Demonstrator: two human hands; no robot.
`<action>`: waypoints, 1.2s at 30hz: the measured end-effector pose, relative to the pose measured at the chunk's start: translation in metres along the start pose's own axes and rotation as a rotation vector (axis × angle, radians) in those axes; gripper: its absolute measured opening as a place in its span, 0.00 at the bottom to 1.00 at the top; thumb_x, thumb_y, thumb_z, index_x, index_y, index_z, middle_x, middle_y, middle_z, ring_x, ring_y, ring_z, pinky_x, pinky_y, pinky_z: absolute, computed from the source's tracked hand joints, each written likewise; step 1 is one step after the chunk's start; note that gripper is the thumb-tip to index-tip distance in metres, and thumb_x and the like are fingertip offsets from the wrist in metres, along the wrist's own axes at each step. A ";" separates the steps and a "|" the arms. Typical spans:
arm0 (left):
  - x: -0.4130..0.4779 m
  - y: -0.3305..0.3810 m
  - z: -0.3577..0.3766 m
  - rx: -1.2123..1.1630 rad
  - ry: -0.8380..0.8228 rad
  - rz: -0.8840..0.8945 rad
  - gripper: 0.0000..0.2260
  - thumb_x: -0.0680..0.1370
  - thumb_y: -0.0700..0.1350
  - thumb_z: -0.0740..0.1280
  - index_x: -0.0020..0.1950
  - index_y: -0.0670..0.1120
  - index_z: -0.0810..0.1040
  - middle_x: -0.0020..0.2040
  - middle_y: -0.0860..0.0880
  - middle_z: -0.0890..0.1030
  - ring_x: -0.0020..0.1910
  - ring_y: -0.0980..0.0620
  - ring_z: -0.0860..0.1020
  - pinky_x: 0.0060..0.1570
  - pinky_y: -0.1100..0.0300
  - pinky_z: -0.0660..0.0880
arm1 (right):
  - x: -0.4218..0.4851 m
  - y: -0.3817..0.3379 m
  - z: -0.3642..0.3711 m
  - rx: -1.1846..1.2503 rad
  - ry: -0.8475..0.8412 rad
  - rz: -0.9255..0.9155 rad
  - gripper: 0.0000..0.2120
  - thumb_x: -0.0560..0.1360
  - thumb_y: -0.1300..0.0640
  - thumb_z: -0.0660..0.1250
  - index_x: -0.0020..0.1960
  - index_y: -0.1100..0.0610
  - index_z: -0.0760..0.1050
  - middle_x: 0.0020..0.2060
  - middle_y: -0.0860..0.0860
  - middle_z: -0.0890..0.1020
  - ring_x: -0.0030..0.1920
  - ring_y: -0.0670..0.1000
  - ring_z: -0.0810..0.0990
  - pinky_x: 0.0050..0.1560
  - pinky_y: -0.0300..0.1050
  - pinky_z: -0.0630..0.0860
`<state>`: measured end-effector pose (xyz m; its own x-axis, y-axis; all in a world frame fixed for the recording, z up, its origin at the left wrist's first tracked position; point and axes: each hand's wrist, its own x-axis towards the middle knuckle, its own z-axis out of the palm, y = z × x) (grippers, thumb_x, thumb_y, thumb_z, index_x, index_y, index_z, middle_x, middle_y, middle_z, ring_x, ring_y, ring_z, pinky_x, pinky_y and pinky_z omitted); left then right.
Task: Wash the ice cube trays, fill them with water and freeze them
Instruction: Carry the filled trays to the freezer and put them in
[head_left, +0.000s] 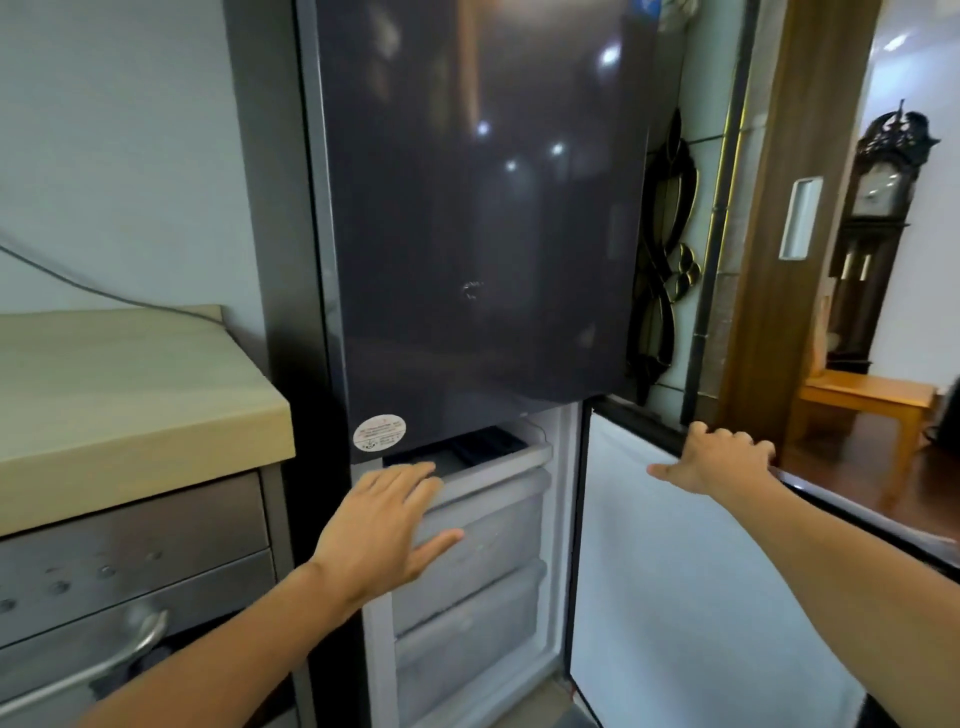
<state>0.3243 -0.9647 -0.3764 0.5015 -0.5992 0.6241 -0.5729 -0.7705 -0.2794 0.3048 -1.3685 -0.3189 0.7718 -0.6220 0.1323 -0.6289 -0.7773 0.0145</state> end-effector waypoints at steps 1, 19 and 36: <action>-0.003 -0.005 -0.009 0.003 0.022 -0.006 0.30 0.78 0.68 0.57 0.60 0.45 0.82 0.62 0.46 0.82 0.60 0.47 0.81 0.60 0.52 0.77 | -0.005 -0.006 -0.004 0.030 -0.016 -0.016 0.47 0.67 0.21 0.63 0.74 0.52 0.64 0.68 0.56 0.76 0.68 0.63 0.73 0.67 0.61 0.68; -0.029 -0.090 -0.092 0.398 -0.004 -0.326 0.29 0.77 0.61 0.66 0.69 0.41 0.72 0.62 0.42 0.78 0.59 0.40 0.75 0.59 0.45 0.70 | -0.090 -0.114 -0.025 0.411 0.171 -0.619 0.26 0.78 0.34 0.64 0.40 0.57 0.70 0.35 0.51 0.74 0.36 0.53 0.75 0.33 0.47 0.68; -0.033 -0.101 -0.066 0.442 0.146 -0.307 0.29 0.79 0.59 0.63 0.72 0.41 0.68 0.62 0.42 0.74 0.57 0.41 0.72 0.58 0.46 0.68 | -0.111 -0.223 0.063 0.490 0.125 -0.956 0.35 0.79 0.38 0.65 0.79 0.55 0.63 0.75 0.48 0.60 0.75 0.51 0.64 0.70 0.46 0.69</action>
<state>0.3235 -0.8527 -0.3204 0.4894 -0.3210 0.8108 -0.0729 -0.9416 -0.3288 0.3654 -1.1327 -0.3996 0.8906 0.2542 0.3771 0.3555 -0.9062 -0.2288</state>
